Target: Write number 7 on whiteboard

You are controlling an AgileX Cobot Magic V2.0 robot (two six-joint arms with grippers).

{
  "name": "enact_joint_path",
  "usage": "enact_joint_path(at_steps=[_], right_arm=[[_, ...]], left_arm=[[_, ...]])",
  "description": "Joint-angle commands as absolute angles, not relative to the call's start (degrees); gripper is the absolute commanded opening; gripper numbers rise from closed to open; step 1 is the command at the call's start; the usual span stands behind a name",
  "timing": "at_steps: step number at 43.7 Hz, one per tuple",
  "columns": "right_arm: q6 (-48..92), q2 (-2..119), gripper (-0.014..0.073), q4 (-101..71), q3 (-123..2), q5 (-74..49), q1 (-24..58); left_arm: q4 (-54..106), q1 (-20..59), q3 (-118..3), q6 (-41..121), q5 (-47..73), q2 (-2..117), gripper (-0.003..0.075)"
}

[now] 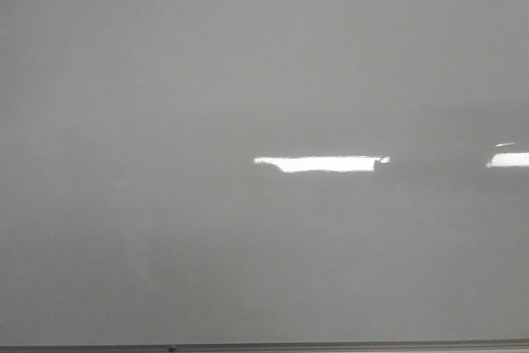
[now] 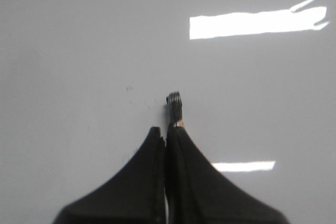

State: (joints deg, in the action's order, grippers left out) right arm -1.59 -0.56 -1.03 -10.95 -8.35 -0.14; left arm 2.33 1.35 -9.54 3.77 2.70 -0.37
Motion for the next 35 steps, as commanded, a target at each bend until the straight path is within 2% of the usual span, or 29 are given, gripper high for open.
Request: enact_joint_path(at_steps=[1,16,35], right_arm=[[-1.1,1.3,-0.0069,-1.3,-17.4,-9.2,-0.4],[-1.1,14.2,-0.0069,-1.3,-32.2,-19.8,-0.4],[-1.1,25.7,-0.0069,-1.3,-33.5,-20.3,-0.4]], left_arm=[[4.6,1.8,-17.6,3.2,4.3,1.7,-0.0021],[5.5,1.8,-34.5,3.2,22.5,14.9,-0.0020],[6.1,1.8,-34.1,3.2,24.0,22.3,-0.0020]])
